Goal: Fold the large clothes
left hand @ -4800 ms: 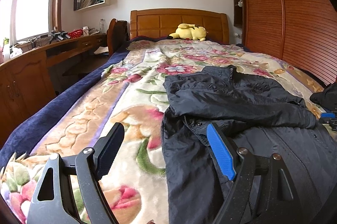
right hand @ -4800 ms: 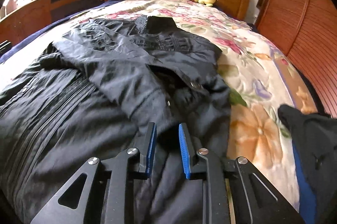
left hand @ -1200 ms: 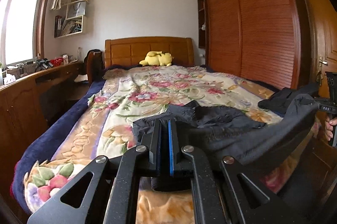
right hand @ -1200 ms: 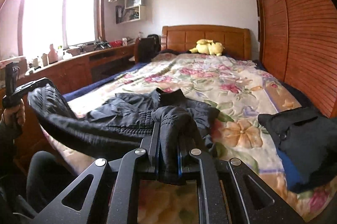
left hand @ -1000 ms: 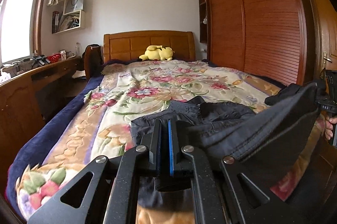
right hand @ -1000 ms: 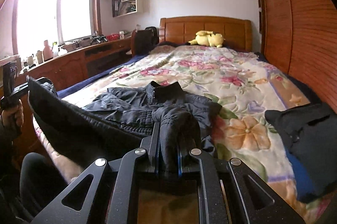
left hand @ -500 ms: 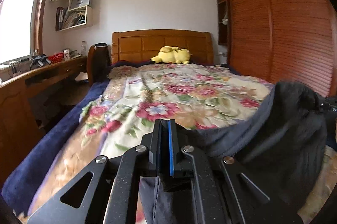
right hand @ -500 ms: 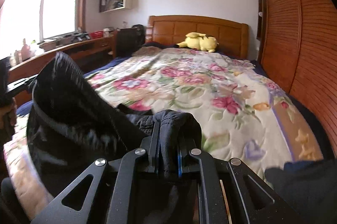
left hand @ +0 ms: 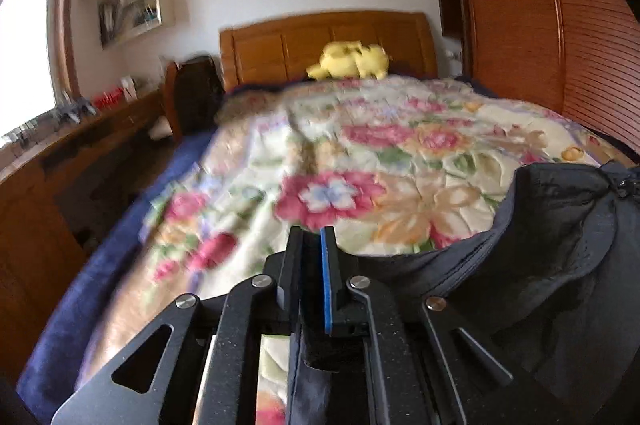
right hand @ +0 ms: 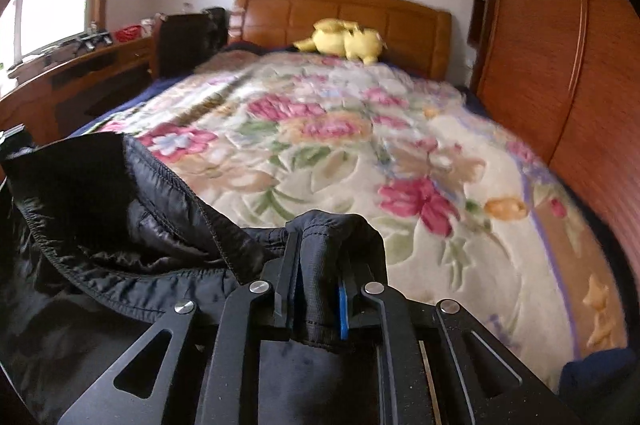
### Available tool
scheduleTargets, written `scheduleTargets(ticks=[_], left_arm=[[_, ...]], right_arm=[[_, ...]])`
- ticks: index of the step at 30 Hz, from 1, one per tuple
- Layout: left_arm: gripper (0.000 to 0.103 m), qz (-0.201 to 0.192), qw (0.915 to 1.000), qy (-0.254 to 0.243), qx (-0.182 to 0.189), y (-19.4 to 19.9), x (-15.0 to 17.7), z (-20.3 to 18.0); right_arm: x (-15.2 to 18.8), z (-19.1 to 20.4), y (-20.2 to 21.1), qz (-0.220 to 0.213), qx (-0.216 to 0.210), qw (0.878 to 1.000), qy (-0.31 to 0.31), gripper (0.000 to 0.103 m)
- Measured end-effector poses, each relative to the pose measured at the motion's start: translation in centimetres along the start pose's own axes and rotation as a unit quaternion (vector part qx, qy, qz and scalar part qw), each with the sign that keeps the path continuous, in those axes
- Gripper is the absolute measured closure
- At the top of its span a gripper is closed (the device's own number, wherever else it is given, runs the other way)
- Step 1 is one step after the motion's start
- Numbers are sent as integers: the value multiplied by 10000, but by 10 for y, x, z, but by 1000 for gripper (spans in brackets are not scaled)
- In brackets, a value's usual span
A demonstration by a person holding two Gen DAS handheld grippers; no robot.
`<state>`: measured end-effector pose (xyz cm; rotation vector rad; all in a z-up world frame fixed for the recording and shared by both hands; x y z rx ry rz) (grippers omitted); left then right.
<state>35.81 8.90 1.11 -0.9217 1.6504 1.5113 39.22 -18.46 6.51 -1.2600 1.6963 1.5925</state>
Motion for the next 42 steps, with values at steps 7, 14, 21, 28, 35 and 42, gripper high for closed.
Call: scheduleTargets(ticks=[7, 14, 21, 28, 35, 42], left_arm=[[34, 262, 9992, 252, 162, 18, 22, 12], [26, 464, 9985, 10, 301, 73, 73, 17], [26, 727, 9962, 63, 466, 119, 128, 33], [26, 1017, 9944, -111, 283, 125, 169, 40], [24, 1068, 9940, -161, 193, 116, 189, 41], [24, 907, 9955, -273, 71, 115, 198, 39]], right_arm=[[4, 3, 26, -74, 280, 9995, -145, 24], [74, 29, 90, 90, 266, 9993, 262, 23], [132, 35, 161, 159, -25, 9998, 115, 23], [158, 39, 165, 377, 27, 9992, 140, 23], [173, 46, 144, 543, -22, 9985, 21, 22], [173, 43, 143, 455, 12, 9990, 7, 22]])
Point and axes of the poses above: each gripper's, at about its wrist camera, not at the fingertips, and y roughly against the way its jaws point, z to its left, x to its underside, the point moved 9 cm from there along -y, roughly the way its jaws point, and after that the axes turned 10 degrees about y, right-handed, at the moved point
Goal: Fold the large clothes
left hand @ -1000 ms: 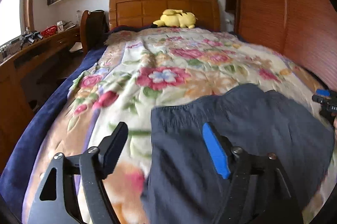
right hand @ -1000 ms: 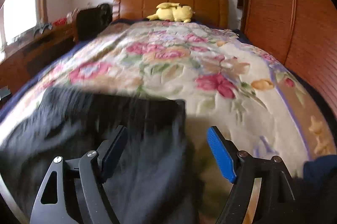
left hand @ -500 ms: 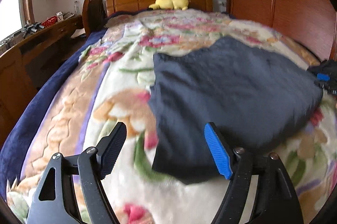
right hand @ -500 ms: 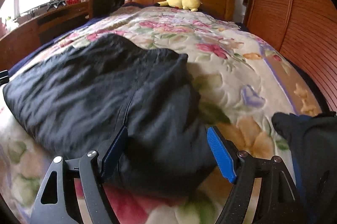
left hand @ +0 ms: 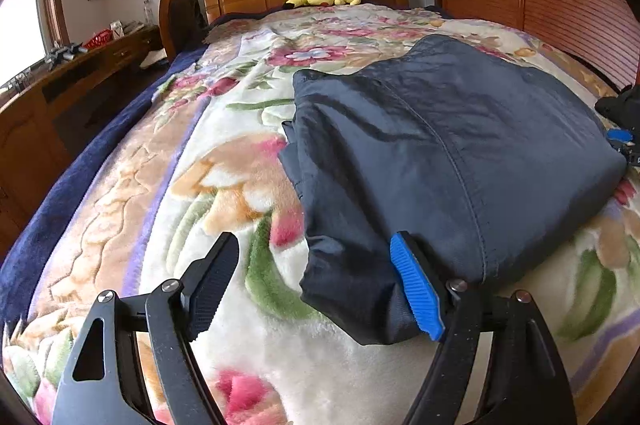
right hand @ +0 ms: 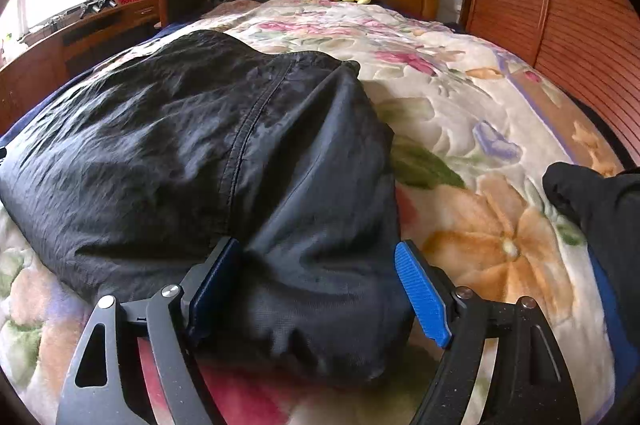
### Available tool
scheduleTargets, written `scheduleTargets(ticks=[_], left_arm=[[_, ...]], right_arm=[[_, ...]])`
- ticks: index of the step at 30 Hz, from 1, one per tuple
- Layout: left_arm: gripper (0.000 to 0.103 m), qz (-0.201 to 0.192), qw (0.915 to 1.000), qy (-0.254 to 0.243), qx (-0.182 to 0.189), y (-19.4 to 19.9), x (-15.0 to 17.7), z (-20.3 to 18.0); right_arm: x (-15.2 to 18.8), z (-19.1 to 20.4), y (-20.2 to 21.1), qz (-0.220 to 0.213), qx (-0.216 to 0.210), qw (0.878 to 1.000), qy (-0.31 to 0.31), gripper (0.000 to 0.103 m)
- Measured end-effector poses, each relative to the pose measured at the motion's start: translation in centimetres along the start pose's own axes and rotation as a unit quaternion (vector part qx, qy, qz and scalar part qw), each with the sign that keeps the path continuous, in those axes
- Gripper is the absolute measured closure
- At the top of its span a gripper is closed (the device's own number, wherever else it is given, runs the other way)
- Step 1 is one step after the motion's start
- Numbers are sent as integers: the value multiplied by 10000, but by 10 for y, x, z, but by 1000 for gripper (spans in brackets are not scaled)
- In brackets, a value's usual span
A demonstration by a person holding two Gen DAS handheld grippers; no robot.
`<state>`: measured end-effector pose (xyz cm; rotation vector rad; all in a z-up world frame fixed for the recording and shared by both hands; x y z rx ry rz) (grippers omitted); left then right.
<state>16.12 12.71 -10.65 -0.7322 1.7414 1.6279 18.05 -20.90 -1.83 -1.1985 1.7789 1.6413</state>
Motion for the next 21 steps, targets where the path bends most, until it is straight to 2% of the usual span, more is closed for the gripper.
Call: scheduleTargets(ticks=[4, 9, 11, 14, 15, 18, 19, 21], left_arm=[[24, -54, 10000, -53, -62, 1, 1, -1], [24, -114, 9998, -112, -118, 3, -1, -1], [24, -186, 9996, -158, -119, 6, -2, -3], [38, -207, 9995, -234, 7, 8, -2, -7], [45, -201, 9994, -273, 33, 8, -2, -9], [67, -169, 9987, -479, 77, 8, 0, -20], [81, -166, 9982, -571, 18, 7, 0, -23], [94, -153, 9977, -656, -30, 7, 0, -26]], right_arm=[[4, 5, -7, 19, -43, 10000, -9, 22], [5, 2, -10, 22, -307, 9994, -134, 22], [6, 3, -9, 45, -349, 9993, -110, 27], [5, 7, -6, 73, -558, 9984, -84, 40], [5, 7, -4, 67, -614, 9981, -91, 43], [2, 12, 1, -33, -781, 9969, -53, 64], [1, 14, 3, -79, -741, 9972, 23, 73], [-1, 16, 9, -172, -603, 9979, 167, 83]])
Point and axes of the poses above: each gripper's, at about its wrist camera, not at the fingertips, and y roughly against the way its jaws point, z to its left, x to its underside, the point moved 9 cm from there along -y, roughly the way its jaws point, and after that the axes turned 10 degrees about y, right-handed, at the moved point
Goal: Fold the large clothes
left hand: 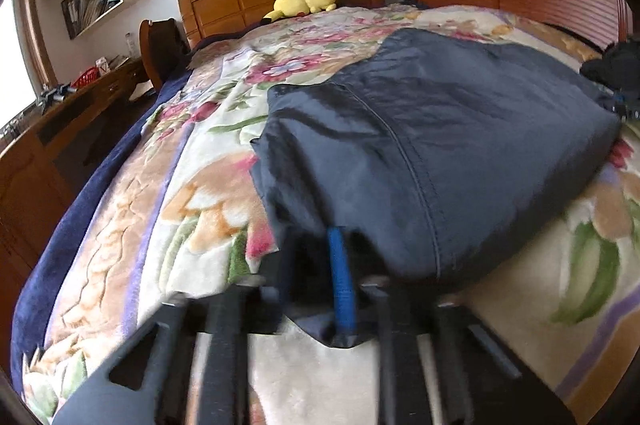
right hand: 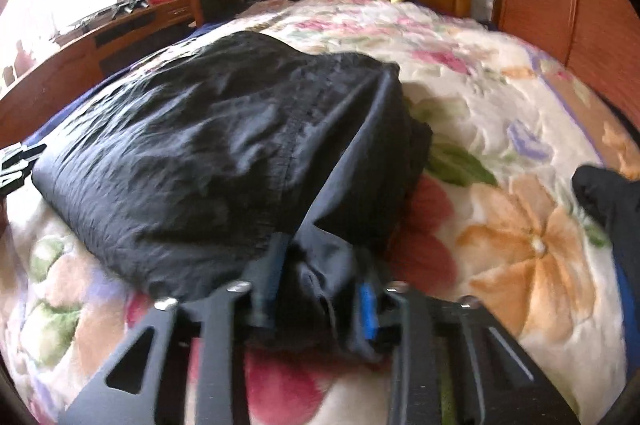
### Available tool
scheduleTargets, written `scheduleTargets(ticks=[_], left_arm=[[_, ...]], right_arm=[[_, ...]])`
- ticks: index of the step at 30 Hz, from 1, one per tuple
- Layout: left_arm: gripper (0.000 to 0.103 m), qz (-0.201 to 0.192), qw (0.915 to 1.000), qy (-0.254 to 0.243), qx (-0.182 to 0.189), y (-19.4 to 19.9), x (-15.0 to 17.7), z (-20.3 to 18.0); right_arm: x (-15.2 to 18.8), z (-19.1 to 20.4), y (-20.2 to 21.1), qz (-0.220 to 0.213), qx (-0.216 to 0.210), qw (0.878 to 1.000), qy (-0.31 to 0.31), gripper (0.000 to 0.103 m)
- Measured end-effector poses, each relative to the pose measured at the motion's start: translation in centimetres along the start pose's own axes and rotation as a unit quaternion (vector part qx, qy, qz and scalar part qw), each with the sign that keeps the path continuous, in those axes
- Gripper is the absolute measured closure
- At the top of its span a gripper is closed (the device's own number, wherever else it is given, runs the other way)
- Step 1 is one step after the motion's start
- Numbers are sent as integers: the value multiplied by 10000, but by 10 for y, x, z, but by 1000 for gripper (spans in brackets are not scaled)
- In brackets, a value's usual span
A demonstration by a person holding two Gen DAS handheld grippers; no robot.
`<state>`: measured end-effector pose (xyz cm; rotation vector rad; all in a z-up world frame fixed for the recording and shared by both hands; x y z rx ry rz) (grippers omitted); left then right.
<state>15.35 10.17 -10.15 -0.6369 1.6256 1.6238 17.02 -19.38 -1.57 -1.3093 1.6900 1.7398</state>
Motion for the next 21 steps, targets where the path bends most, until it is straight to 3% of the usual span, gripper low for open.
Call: scheduleTargets(ticks=[1, 5, 11, 21], left_arm=[[100, -27, 10000, 11, 2, 2, -1, 0], [101, -319, 9992, 231, 29, 20, -8, 9], [102, -616, 9975, 334, -38, 45, -10, 11], [102, -1047, 9931, 512, 150, 102, 6, 6]], right_arm=[[-1, 2, 3, -53, 49, 10000, 62, 88], [-1, 1, 10, -172, 71, 9998, 15, 93], [1, 2, 28, -239, 46, 9997, -51, 96], [10, 16, 69, -254, 211, 9992, 238, 97]])
Point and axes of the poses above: each gripper's, at about its wrist camera, not at the fingertips, and y roughly against the way its jaws point, z to its left, x to its underside, the point moved 9 cm from there along -y, roughly the way its jaws point, and after that the axes turned 10 degrees about y, right-handed, at the moved point
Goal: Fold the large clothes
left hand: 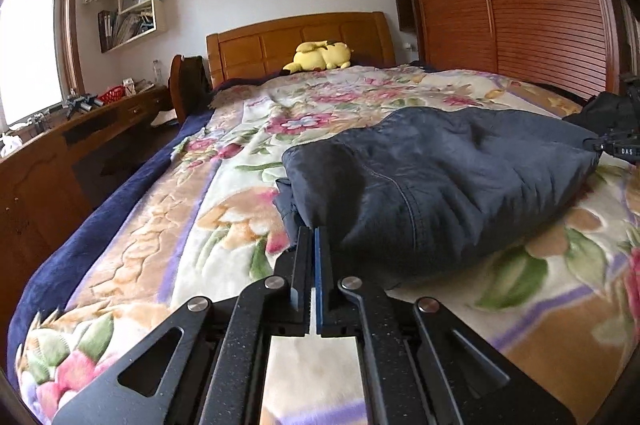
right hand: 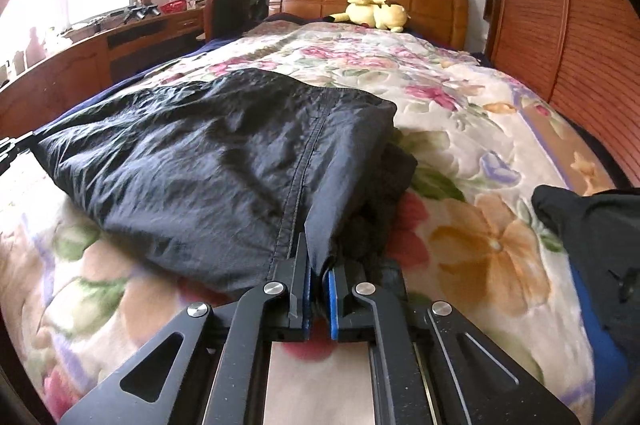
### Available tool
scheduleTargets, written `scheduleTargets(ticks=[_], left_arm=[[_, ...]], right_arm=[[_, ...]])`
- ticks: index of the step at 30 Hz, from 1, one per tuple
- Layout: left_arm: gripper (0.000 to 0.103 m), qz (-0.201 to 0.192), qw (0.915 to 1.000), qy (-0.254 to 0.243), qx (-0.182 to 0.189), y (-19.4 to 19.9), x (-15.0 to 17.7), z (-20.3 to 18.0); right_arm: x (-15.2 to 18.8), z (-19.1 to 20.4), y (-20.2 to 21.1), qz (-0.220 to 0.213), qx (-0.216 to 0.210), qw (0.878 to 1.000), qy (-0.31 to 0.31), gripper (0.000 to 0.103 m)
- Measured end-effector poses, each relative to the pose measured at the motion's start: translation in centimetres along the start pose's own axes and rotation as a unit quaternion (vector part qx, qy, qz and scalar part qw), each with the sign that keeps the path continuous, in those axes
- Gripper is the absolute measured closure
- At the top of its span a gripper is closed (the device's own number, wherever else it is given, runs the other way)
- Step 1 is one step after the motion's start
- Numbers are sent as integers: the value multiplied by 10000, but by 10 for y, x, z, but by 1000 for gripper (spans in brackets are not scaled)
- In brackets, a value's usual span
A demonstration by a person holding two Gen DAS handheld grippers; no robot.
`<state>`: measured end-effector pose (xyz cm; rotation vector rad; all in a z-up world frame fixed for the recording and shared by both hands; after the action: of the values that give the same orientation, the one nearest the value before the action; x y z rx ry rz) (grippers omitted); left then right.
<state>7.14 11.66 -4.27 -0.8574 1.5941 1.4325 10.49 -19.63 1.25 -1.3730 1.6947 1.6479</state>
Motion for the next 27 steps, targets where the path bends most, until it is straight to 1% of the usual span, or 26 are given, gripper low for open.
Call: scheduleTargets(ticks=[4, 9, 12, 15, 18, 20, 21, 22, 23, 24, 25, 27], left_arm=[[102, -150, 9998, 62, 74, 18, -1, -1], [102, -158, 9993, 223, 244, 43, 4, -7], [102, -195, 9990, 258, 322, 62, 6, -13], [102, -114, 9989, 329, 319, 70, 11, -15], [102, 24, 9990, 386, 221, 66, 17, -14], [102, 45, 9991, 389, 141, 64, 21, -13], [102, 61, 9991, 415, 113, 64, 22, -12], [102, 71, 9989, 450, 79, 63, 23, -12], [102, 35, 9988, 487, -11, 63, 23, -10], [102, -9, 9986, 512, -96, 65, 23, -8], [102, -18, 9983, 559, -162, 65, 23, -6], [101, 94, 9973, 718, -113, 63, 26, -2]], right_arm=[[3, 4, 21, -17, 73, 9999, 130, 98], [19, 6, 46, 10, 30, 9998, 201, 98], [28, 0, 67, -39, -17, 9999, 105, 98], [31, -3, 81, -184, 3, 9998, 10, 98], [33, -10, 79, -176, 217, 9996, 51, 95], [34, -20, 80, -223, 289, 9993, -106, 83], [34, -27, 82, -279, 371, 9987, -187, 80], [33, -34, 84, -351, 489, 9978, -268, 67], [31, -38, 87, -444, 576, 9968, -335, 53], [26, -41, 90, -571, 589, 9958, -395, 47], [23, -40, 91, -662, 547, 9954, -425, 44], [17, -28, 88, -751, 409, 9957, -350, 43]])
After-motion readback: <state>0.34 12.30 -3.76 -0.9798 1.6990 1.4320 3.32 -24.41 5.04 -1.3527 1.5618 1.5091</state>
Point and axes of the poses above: each gripper's, at about its wrist camera, not at the fingertips, and y roughly against the way its jaws point, z to its left, x to its underside, the point moved 9 cm from there along -y, roughly the way its jaws point, and after that the axes turned 10 degrees about y, right-handed, at the moved point
